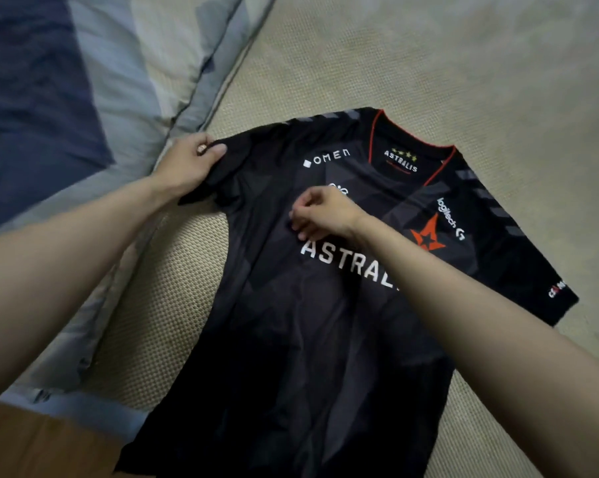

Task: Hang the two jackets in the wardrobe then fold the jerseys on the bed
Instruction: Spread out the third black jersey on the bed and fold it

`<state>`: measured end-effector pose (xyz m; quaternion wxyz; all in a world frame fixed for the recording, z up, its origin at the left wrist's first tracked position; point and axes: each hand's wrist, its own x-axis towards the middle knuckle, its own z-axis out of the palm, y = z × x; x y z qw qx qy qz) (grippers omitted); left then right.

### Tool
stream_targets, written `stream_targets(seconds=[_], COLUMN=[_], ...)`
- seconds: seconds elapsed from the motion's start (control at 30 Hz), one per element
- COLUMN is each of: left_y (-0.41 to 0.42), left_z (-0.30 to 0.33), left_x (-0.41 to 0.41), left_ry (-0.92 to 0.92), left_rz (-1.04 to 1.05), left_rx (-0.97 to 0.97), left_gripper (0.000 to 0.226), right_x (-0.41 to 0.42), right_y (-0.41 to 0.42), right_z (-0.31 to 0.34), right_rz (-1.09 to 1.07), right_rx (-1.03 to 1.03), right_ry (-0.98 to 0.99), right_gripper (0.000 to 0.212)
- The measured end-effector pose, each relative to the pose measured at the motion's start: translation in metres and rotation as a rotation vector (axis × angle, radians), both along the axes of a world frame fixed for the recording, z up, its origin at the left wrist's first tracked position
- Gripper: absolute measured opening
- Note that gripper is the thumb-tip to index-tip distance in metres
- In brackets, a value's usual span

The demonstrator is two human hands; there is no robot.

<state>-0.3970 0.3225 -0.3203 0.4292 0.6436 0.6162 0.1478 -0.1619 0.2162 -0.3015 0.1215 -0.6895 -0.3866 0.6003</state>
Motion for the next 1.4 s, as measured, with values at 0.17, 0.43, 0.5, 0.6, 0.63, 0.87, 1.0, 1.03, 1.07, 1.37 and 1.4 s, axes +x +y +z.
stream_targets(seconds=[0.17,0.43,0.5,0.6,0.63,0.87,1.0,1.03,1.07,1.37,1.4], left_y=[0.036,0.054,0.058,0.068,0.070,0.035,-0.032,-0.053,-0.075,-0.191,-0.194], left_z=[0.005,0.008,0.012,0.019,0.021,0.034,0.033,0.025,0.016,-0.015,-0.016], left_x=[-0.014,-0.017,-0.020,-0.026,-0.029,-0.032,-0.026,-0.026,-0.027,-0.044,-0.045], left_ry=[-0.041,0.048,0.069,0.032,0.022,0.045,0.001,0.007,0.030,0.200,0.192], left_rz=[0.153,0.251,0.226,0.230,0.228,0.115,-0.099,-0.169,-0.225,-0.203,-0.195], left_rx=[-0.050,0.115,0.175,0.228,0.246,0.469,0.487,0.436,0.366,-0.079,-0.116], left_gripper=[0.032,0.053,0.046,0.017,0.020,0.039,0.026,0.022,0.021,0.030,0.027], right_x=[-0.043,-0.081,-0.088,-0.092,-0.092,-0.093,-0.078,-0.071,-0.064,0.016,0.029], right_y=[0.059,0.130,0.142,0.158,0.161,0.147,0.099,0.080,0.059,-0.145,-0.170], right_z=[-0.023,-0.016,-0.014,-0.013,-0.012,-0.003,0.008,0.008,0.007,0.002,0.004], right_rz=[-0.059,0.079,-0.035,-0.172,-0.194,-0.308,-0.414,-0.415,-0.414,-0.428,-0.456], right_rx=[0.380,0.477,0.425,0.357,0.342,0.224,0.204,0.185,0.154,-0.200,-0.249], right_ry=[-0.128,-0.139,-0.057,0.035,0.059,0.323,0.392,0.359,0.326,0.149,0.129], right_gripper=[0.057,0.041,0.013,0.020,0.020,0.031,0.034,0.031,0.026,0.015,0.019])
